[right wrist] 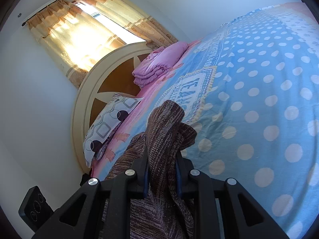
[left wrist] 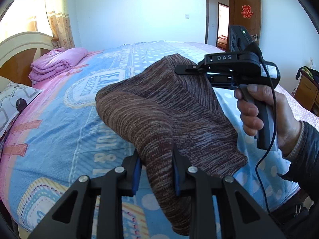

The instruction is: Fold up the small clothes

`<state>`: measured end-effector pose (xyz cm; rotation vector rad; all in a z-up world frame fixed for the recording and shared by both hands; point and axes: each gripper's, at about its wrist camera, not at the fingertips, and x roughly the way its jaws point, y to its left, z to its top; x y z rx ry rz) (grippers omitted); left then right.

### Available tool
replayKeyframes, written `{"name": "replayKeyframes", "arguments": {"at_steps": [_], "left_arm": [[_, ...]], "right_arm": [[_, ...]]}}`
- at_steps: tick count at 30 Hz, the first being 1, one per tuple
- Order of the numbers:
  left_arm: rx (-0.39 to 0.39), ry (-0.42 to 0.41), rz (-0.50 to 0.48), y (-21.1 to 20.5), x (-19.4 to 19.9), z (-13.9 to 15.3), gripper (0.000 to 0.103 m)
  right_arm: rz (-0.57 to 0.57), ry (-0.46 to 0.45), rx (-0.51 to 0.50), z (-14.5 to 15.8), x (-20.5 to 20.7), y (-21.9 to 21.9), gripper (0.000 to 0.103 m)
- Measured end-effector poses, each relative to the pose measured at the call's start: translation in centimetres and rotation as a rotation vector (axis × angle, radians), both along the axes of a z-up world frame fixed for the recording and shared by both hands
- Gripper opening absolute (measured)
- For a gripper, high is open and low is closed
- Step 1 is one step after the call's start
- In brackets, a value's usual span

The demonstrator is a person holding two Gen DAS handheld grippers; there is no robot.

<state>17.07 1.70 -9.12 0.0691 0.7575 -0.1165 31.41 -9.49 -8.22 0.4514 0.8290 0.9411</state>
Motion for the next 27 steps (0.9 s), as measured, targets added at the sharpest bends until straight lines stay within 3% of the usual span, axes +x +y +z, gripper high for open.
{"name": "replayKeyframes", "arguments": {"at_steps": [15, 27], "left_arm": [[-0.033, 0.046, 0.056, 2.8, -0.2, -2.4, 0.027], [-0.051, 0.077, 0.068, 3.5, -0.4, -4.3, 0.028]], "right_arm": [[0.059, 0.031, -0.069, -2.5, 0.9, 5.6, 0.020], [0.052, 0.063, -0.127, -4.2, 2.0, 6.4, 0.020]]}}
